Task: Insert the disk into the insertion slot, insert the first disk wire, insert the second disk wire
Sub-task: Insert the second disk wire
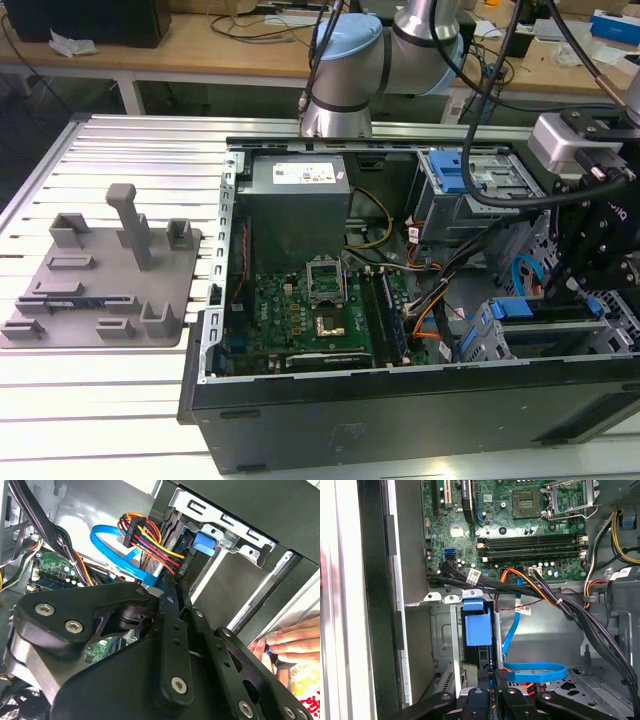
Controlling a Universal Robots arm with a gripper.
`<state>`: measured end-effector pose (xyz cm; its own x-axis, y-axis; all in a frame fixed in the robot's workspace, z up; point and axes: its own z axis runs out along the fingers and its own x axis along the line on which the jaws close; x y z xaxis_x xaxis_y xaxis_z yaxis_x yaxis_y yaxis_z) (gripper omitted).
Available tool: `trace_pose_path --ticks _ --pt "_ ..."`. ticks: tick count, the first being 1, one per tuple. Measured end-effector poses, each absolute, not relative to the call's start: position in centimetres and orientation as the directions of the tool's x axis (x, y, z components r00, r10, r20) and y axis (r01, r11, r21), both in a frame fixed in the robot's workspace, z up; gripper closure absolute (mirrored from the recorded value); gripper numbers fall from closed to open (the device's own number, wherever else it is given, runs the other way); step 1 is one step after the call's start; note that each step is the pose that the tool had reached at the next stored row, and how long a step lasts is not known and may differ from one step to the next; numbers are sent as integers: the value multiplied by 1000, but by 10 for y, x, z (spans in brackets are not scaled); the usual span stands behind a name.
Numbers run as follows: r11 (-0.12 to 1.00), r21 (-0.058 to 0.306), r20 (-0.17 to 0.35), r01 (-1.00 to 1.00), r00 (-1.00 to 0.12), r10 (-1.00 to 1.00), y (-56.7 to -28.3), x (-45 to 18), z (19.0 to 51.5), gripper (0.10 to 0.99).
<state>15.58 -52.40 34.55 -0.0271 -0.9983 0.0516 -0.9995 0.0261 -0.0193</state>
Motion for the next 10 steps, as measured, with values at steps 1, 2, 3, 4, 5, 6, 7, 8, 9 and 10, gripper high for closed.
trace_pose_path --ticks 1,2,3,4,5,6,7,8,9,10 --pt "25 -19 52 -999 -26 -998 -524 156 345 925" --pt "23 -19 52 -1000 -24 -998 -524 156 344 925" --pt "22 -19 51 -1000 -23 -998 -524 156 344 925" --pt "20 -19 52 -1000 -21 -998 -524 156 343 925" --pt "17 -19 52 -1000 -18 -998 -524 156 342 925" --pt "16 -19 52 -1000 -17 -999 -524 156 341 925" --pt "12 -19 52 -1000 -13 -999 -525 156 340 925" --pt "10 -19 52 -1000 -11 -999 -525 156 339 925" --pt "7 -19 52 -1000 -8 -999 -525 156 339 925" --pt "7 -19 52 -1000 -8 -999 -525 156 338 925"
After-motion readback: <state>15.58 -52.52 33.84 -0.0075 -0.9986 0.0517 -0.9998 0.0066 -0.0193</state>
